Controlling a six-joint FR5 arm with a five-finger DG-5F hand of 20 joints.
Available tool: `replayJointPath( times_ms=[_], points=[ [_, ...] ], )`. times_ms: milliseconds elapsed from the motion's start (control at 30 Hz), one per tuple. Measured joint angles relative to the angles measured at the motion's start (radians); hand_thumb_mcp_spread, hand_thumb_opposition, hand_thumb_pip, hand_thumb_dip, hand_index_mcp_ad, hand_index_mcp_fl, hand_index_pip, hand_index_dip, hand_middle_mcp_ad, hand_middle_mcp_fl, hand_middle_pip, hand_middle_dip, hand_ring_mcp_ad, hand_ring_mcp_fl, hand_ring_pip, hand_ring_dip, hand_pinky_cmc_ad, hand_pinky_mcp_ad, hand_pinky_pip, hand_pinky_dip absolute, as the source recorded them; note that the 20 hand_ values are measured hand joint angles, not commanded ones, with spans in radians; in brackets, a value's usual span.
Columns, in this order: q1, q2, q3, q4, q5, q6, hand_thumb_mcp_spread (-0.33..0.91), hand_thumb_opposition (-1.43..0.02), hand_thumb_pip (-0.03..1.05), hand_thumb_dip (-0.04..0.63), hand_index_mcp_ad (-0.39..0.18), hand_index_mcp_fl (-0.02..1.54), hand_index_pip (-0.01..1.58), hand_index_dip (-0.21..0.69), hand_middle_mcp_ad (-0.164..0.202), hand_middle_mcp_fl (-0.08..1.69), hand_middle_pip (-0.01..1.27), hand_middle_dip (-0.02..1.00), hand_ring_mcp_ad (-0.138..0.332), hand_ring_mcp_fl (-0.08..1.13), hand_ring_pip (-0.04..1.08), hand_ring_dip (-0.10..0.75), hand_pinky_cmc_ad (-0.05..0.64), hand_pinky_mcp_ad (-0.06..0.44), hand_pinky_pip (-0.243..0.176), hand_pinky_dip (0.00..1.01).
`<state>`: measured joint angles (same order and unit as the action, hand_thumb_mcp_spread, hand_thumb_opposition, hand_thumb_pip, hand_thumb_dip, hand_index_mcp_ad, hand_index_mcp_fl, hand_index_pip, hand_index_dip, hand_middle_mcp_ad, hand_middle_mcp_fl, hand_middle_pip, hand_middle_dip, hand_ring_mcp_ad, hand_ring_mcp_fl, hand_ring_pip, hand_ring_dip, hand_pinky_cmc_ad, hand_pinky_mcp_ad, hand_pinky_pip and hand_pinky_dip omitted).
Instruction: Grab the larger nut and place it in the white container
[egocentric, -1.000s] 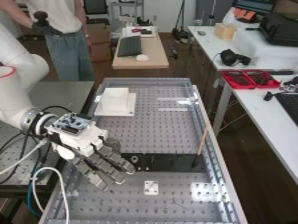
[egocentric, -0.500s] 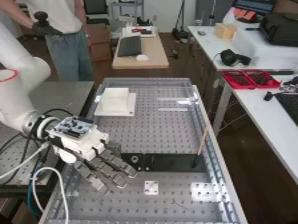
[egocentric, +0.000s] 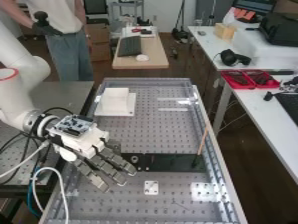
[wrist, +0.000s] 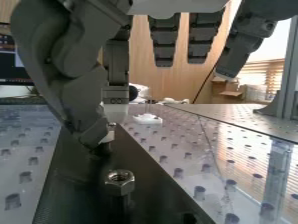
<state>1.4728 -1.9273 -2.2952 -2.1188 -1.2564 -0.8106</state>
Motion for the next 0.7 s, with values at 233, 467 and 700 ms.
replayJointPath(
  times_ms=[233, 467, 700],
  points=[
    [0.005, 0.000, -0.005, 0.005, 0.008, 0.004, 0.34, -0.89, 0.73, 0.190, -0.229, 0.12, 1.56, 0.061, 0.096, 0.01, 0.14, 0.17, 0.161, 0.00, 0.13, 0.059, 0.354, 0.265, -0.124, 0.52],
    [0.001, -0.007, -0.004, 0.004, 0.002, 0.009, 0.34, -0.89, 0.73, 0.190, -0.227, 0.12, 1.56, 0.061, 0.096, 0.01, 0.14, 0.17, 0.161, 0.00, 0.13, 0.059, 0.354, 0.265, -0.124, 0.52],
    [-0.002, -0.010, 0.000, -0.002, -0.004, 0.012, 0.34, -0.89, 0.73, 0.190, -0.227, 0.14, 1.56, 0.061, 0.099, 0.01, 0.14, 0.17, 0.161, 0.00, 0.13, 0.059, 0.354, 0.265, -0.124, 0.52]
  ],
)
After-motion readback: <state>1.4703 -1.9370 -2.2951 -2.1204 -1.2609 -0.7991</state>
